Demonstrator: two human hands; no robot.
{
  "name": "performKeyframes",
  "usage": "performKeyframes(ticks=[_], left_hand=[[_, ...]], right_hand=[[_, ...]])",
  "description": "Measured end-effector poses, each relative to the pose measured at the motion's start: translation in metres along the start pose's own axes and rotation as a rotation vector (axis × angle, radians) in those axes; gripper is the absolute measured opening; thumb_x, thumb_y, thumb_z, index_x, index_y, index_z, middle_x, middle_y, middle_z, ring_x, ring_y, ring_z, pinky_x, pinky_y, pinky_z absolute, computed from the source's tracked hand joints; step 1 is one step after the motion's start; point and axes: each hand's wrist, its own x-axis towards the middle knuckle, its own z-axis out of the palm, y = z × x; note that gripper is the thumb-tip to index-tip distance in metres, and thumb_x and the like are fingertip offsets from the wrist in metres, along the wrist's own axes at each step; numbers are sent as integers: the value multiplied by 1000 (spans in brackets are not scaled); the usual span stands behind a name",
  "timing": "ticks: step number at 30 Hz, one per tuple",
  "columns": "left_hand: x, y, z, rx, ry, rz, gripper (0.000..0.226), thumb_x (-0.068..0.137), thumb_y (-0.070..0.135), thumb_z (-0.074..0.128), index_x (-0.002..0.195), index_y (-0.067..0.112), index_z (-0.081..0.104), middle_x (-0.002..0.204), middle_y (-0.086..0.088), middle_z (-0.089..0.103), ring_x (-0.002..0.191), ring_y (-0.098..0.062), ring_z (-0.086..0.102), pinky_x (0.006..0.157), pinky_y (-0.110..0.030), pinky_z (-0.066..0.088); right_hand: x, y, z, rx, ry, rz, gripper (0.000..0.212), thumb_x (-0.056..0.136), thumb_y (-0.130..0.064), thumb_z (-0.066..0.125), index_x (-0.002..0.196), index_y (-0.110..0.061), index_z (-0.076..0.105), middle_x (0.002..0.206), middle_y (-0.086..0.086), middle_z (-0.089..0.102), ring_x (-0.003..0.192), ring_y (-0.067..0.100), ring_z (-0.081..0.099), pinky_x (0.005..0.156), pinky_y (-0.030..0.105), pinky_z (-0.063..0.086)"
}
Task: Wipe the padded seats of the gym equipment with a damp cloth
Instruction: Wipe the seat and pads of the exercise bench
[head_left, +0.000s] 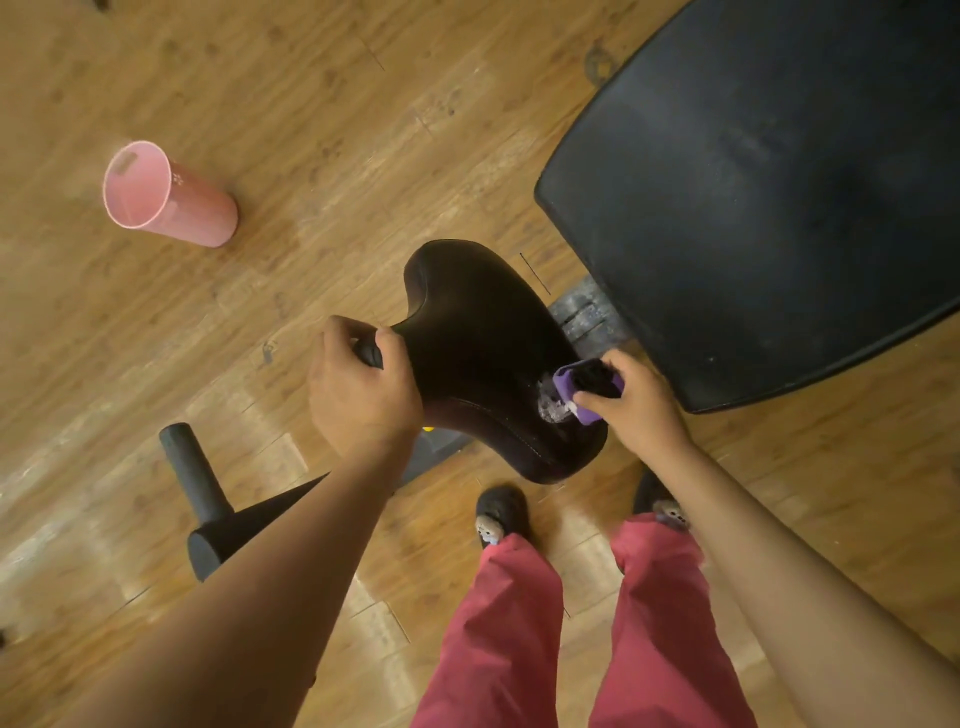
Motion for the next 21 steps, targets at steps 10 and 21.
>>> performKeyframes(ticks=[10,21], left_hand=[[1,-2,3,-49,32,-19,26,78,44,37,86,22,50,90,0,61,85,-21,56,71,-39,47],[2,-5,5,-45,51,-24,28,75,47,35,84,24,47,89,-1,60,85,-26,57,74,-47,51]], right_hand=[[-18,-17,6,118,-21,-70,22,78,-17,76,87,-16,56,83,-11,63,81,3,57,64,20,43],[-20,15,-17,100,-13,112,22,82,-19,74,100,-17,61,96,-5,62,90,9,56,63,13,37]])
